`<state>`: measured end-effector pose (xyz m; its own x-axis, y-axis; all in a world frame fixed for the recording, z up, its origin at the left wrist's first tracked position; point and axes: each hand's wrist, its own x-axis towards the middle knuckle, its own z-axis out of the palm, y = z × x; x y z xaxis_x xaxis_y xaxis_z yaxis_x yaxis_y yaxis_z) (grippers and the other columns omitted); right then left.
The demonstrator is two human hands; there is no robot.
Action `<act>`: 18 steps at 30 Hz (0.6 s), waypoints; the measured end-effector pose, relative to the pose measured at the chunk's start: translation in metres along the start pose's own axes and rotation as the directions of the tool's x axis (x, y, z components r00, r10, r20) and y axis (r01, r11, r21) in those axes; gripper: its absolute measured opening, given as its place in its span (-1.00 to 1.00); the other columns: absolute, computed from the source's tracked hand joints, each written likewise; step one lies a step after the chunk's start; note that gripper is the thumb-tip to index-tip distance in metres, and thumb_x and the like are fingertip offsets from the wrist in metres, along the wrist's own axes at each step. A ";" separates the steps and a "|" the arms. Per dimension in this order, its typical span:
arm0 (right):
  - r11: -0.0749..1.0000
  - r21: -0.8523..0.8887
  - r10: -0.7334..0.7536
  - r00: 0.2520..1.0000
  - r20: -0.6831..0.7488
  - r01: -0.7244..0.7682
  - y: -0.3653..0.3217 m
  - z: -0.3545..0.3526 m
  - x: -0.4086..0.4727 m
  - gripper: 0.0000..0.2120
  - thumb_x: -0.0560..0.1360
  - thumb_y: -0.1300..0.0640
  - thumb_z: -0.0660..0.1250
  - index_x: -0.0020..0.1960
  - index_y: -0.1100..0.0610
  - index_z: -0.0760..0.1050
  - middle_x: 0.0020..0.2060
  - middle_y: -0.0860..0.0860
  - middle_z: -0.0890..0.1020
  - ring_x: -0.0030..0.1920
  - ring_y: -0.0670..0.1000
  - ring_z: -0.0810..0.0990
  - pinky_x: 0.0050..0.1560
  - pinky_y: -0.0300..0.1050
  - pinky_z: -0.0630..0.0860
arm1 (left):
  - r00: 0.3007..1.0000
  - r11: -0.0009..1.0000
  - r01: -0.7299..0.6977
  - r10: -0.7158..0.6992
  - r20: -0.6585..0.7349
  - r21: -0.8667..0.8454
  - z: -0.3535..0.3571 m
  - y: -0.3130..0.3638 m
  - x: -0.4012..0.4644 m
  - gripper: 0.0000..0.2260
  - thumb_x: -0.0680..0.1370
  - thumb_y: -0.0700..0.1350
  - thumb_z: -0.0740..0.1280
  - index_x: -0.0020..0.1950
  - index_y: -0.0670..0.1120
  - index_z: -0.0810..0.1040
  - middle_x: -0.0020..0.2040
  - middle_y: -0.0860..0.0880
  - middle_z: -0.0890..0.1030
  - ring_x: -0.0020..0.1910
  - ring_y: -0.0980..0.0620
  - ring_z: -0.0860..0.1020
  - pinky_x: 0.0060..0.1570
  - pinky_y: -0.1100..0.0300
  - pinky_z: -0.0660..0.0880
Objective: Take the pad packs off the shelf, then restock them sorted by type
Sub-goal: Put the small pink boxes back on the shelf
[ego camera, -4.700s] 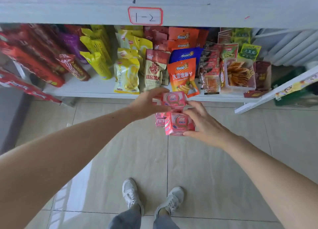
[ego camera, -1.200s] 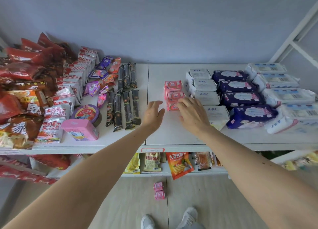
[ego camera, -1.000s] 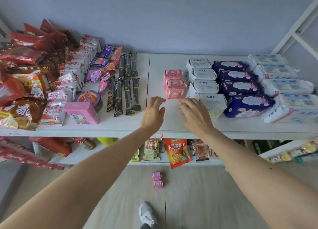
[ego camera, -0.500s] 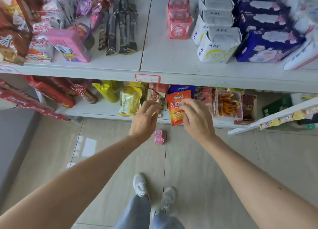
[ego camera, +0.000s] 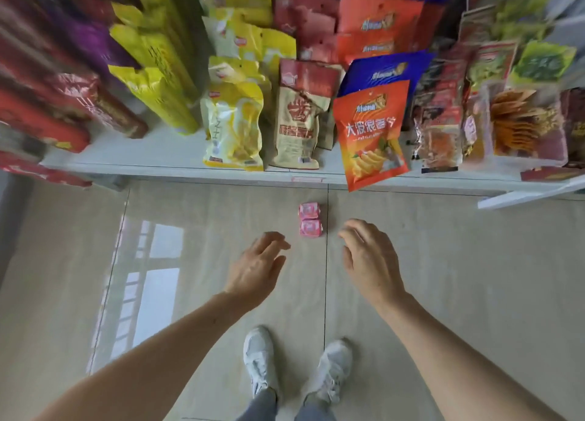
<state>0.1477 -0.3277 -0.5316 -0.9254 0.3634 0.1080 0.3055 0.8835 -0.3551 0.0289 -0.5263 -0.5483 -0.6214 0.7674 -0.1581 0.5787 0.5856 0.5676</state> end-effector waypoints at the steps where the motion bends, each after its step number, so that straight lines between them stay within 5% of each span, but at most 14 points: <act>1: 1.000 0.001 -0.001 0.999 0.042 0.001 0.006 0.017 -0.002 -0.76 0.32 0.32 0.45 -0.06 0.12 0.55 -0.02 0.00 0.57 -0.07 0.10 0.58 -0.09 -0.07 0.46 | 1.000 1.000 -0.013 0.012 0.014 0.022 0.012 -0.014 0.006 -0.81 0.55 -0.15 0.26 0.15 -0.05 0.53 0.23 0.03 0.48 0.13 -0.06 0.53 0.00 -0.01 0.54; 8: 1.000 -0.019 -0.013 0.952 0.306 0.020 0.076 0.171 -0.007 -0.53 0.27 0.00 0.58 0.10 0.10 0.53 0.03 -0.01 0.57 -0.02 0.11 0.57 -0.10 -0.03 0.51 | 0.994 0.990 0.027 -0.040 0.097 0.137 0.129 -0.113 0.081 -0.70 0.59 -0.05 0.23 0.32 -0.04 0.45 0.33 0.02 0.43 0.26 -0.08 0.41 0.08 -0.07 0.48; 18: 0.996 0.027 0.070 0.910 0.408 -0.089 0.128 0.339 0.028 -0.35 0.37 0.02 0.50 0.38 -0.01 0.29 0.31 0.04 0.33 0.24 0.14 0.40 0.07 0.05 0.50 | 0.983 0.981 0.114 -0.134 0.129 0.154 0.255 -0.191 0.173 -0.60 0.62 0.03 0.14 0.46 0.10 0.26 0.43 0.00 0.27 0.34 -0.10 0.26 0.19 -0.10 0.40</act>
<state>0.0852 -0.3048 -0.8888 -0.9127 0.2718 -0.3052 0.3800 0.8394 -0.3886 -0.0543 -0.4386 -0.8901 -0.6200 0.7091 -0.3358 0.5788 0.7023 0.4144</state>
